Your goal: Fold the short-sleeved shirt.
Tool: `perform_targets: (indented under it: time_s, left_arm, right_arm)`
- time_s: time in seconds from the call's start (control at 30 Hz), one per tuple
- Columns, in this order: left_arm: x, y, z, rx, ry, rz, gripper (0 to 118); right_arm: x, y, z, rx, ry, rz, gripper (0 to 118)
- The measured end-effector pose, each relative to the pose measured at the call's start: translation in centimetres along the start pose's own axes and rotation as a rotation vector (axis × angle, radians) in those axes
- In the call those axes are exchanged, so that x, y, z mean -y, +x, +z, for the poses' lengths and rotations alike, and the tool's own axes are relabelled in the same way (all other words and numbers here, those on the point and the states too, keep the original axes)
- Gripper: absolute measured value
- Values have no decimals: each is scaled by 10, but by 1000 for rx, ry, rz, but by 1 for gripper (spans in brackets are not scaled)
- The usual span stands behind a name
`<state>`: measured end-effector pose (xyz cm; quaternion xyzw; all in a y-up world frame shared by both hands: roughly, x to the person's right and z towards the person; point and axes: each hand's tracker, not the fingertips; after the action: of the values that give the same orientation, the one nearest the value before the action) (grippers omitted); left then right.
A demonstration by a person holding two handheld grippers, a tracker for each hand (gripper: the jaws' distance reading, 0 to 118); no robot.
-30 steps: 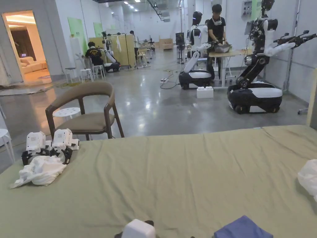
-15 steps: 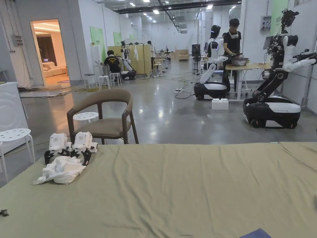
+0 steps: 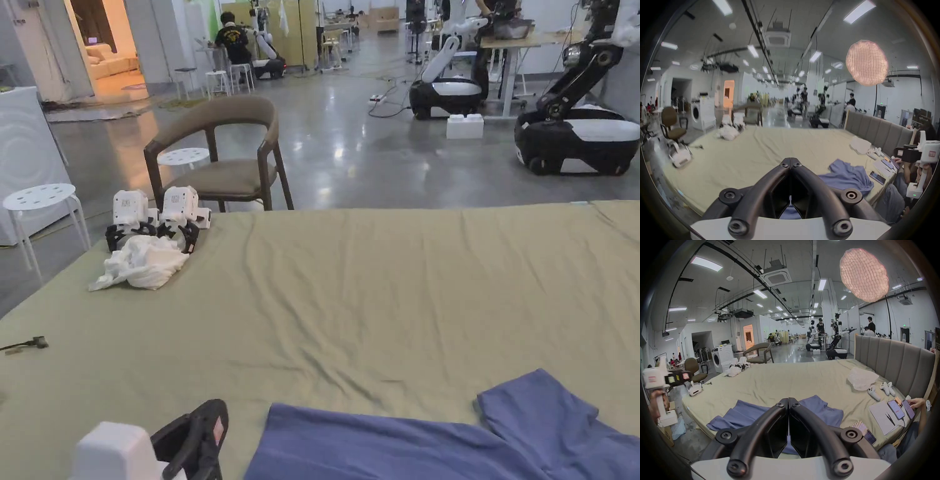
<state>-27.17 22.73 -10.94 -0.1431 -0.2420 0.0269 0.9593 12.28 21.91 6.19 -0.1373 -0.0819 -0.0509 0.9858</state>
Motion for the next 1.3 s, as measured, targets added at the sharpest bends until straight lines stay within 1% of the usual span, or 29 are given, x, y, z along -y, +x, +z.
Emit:
perform_targets:
  time_s: [0.03, 0.07, 0.1, 0.17, 0.2, 0.27, 0.37, 0.43, 0.5, 0.6, 0.67, 0.7, 0.73, 0.77, 0.8, 0.83, 0.9, 0.97, 1.0, 1.03, 1.07, 1.1, 1.13, 1.17, 1.23, 1.3]
  left_arm:
    - [6, -5, -23, 16, -73, 13, 1]
    - [13, -10, -44, 25, -106, 31, 9]
    - [21, -17, -69, 48, -153, 51, 21]
    - [36, -26, -119, 70, -245, 58, 57]
    - [44, -30, -146, 70, -294, 43, 63]
    - [60, -37, -193, 29, -376, 23, 64]
    - [82, -49, -253, -42, -476, -23, 64]
    - [93, -60, -280, -51, -515, 27, 64]
    - [103, -69, -299, -87, -546, 63, 64]
    - [115, -74, -319, -83, -575, 53, 61]
    - [122, -72, -327, -109, -619, 50, 51]
    - [124, -70, -328, -113, -608, 42, 49]
    - [122, -66, -326, -108, -588, 28, 42]
    - [121, -62, -328, -98, -588, 5, 25]
    - [122, -56, -328, -68, -598, -32, 13]
    - [123, -49, -331, -60, -614, -49, 3]
    - [130, -38, -338, -107, -637, -132, 2]
    - [132, -34, -339, -113, -645, -133, 2]
    - [131, -34, -339, -112, -648, -134, 2]
    - [130, -35, -340, -111, -652, -132, 2]
    - [127, -37, -340, -109, -661, -130, 2]
    - [126, -38, -341, -106, -670, -127, 2]
    - [126, -38, -342, -103, -678, -122, 2]
    - [125, -40, -343, -103, -686, -117, 2]
    - [122, -42, -345, -98, -698, -105, 2]
    - [121, -42, -345, -96, -705, -104, 2]
  right_arm:
    - [3, 2, -2, 1, -13, 5, 0]
    - [6, 4, -3, 8, -24, 13, 0]
    - [10, 6, -5, 19, -36, 19, 0]
    - [18, 13, -10, 38, -71, 16, 0]
    - [23, 17, -12, 51, -88, 8, 0]
    - [32, 26, -17, 71, -127, -14, 0]
    - [44, 38, -23, 114, -176, -33, 0]
    - [55, 46, -24, 142, -193, -48, 0]
    - [65, 53, -23, 179, -239, -88, 0]
    - [77, 64, -23, 188, -280, -113, 0]
    - [81, 69, -25, 206, -306, -101, 0]
    - [81, 70, -27, 213, -313, -88, 0]
    - [81, 71, -29, 215, -319, -78, 0]
    - [80, 72, -32, 212, -319, -73, 0]
    - [79, 73, -37, 204, -323, -66, 0]
    - [76, 75, -44, 194, -327, -59, 0]
    - [66, 78, -62, 166, -330, -35, 0]
    - [49, 85, -89, 137, -318, -6, 2]
    - [39, 91, -108, 110, -321, -9, 14]
    - [30, 99, -131, 105, -353, -4, 40]
    - [23, 107, -157, 74, -403, -16, 75]
    - [19, 116, -184, 68, -407, -25, 92]
    - [18, 127, -212, 55, -433, -45, 97]
    - [18, 139, -246, 49, -511, -85, 96]
    - [22, 157, -299, 60, -662, -130, 96]
    - [37, 173, -346, 105, -759, -110, 93]
